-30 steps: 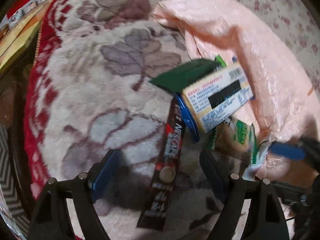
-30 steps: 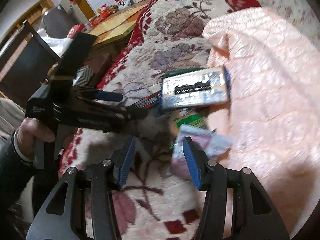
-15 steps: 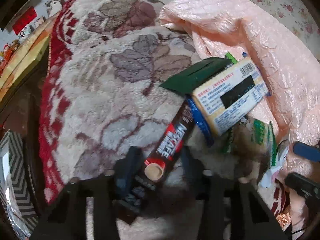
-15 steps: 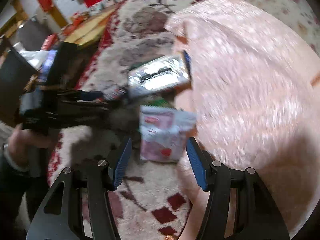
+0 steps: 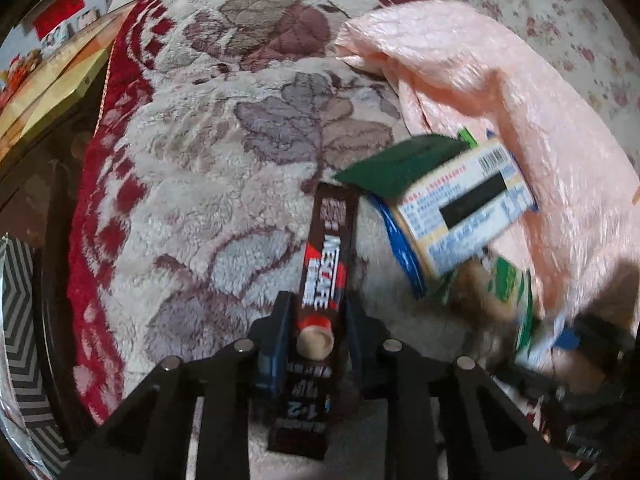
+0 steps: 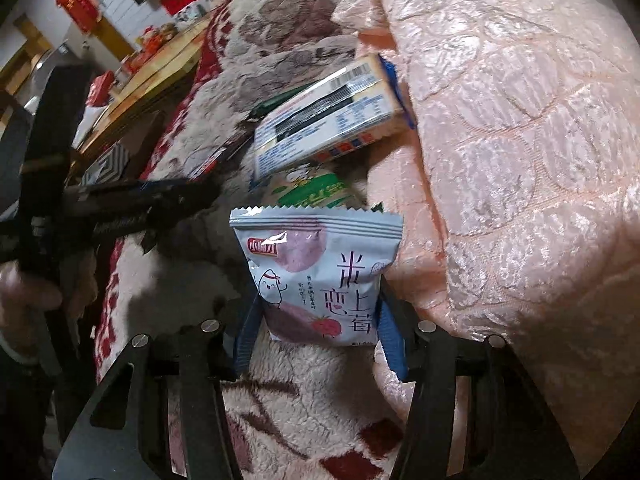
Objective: Organize snacks
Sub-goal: 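Grasp the Nescafe coffee stick with left tool while right tool grips the pink strawberry packet, then carry the Nescafe stick and strawberry packet with both tools over the white tray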
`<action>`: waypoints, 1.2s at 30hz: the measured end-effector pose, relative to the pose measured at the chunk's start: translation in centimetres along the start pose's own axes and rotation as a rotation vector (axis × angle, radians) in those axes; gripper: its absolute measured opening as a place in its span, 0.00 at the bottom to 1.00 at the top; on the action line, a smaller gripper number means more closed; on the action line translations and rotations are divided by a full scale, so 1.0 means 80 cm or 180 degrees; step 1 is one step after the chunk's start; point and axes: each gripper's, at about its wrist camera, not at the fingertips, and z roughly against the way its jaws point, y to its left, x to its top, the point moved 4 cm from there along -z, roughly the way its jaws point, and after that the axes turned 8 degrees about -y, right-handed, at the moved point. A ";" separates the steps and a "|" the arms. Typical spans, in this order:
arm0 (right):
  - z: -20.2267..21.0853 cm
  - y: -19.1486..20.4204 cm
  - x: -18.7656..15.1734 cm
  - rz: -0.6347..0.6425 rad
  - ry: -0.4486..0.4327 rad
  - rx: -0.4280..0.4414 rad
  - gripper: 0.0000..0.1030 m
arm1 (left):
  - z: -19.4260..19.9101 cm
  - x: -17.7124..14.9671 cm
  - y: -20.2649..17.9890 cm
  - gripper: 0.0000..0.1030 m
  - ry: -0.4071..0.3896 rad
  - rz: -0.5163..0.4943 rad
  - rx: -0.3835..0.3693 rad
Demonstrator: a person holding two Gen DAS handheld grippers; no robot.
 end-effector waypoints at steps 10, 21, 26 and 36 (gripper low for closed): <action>0.011 0.033 -0.012 0.0270 0.0072 0.0283 0.49 | 0.004 0.002 -0.001 0.22 -0.0041 0.0035 0.0044; 0.018 0.091 -0.004 0.0529 0.0031 0.0512 0.49 | 0.079 -0.049 0.045 0.21 -0.0348 0.0344 0.0417; 0.015 0.115 -0.001 0.0611 0.0024 0.0550 0.49 | 0.115 -0.079 0.065 0.21 -0.0478 0.0482 0.0626; -0.002 0.155 0.008 0.0694 -0.0003 0.0498 0.49 | 0.163 -0.114 0.099 0.21 -0.0655 0.0708 0.0864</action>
